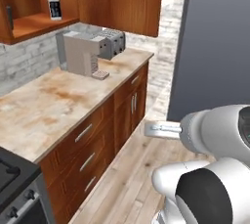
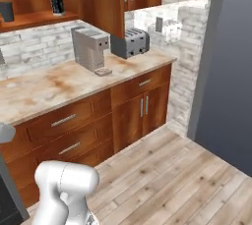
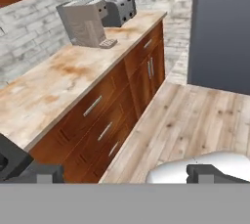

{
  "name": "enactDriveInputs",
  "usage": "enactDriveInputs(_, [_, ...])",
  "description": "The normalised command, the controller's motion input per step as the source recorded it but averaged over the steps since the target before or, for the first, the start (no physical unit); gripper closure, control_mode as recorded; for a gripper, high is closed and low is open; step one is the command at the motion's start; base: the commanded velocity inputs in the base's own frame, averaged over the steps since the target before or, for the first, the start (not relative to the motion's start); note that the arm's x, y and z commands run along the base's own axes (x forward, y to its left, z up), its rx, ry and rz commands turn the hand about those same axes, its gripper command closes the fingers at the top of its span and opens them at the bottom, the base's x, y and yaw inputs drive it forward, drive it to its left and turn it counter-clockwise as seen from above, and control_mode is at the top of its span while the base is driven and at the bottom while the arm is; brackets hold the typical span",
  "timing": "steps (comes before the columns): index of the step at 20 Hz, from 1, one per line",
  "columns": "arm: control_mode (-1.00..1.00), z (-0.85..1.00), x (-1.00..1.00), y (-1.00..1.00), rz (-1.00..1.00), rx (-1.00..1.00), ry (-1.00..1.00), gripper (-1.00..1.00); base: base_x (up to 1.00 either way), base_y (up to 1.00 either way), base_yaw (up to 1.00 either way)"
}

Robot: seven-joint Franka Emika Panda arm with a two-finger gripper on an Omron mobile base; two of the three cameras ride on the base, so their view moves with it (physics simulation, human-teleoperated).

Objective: There is a bowl on the dining counter. Grab a lemon wedge from the fridge and place it in the bowl. Then get the liquor bottle and glass cup from the cabinet and place them next to the bowl.

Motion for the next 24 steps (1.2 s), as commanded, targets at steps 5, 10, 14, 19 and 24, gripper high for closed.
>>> enactDriveInputs(5, [1.00, 0.00, 0.00, 0.00, 0.00, 0.00, 0.00, -1.00, 1.00, 0.02, 0.45])
enactDriveInputs(10, [1.00, 0.00, 0.00, 0.00, 0.00, 0.00, 0.00, -1.00, 0.51, 0.01, 0.50])
enactDriveInputs(14, [1.00, 0.00, 0.00, 0.00, 0.00, 0.00, 0.00, -1.00, 0.23, 0.00, 0.52])
enactDriveInputs(19, [1.00, 0.00, 0.00, 0.00, 0.00, 0.00, 0.00, -1.00, 0.44, -0.07, 0.50])
enactDriveInputs(24, [1.00, 0.00, 0.00, 0.00, 0.00, 0.00, 0.00, -1.00, 0.38, -0.42, 0.36])
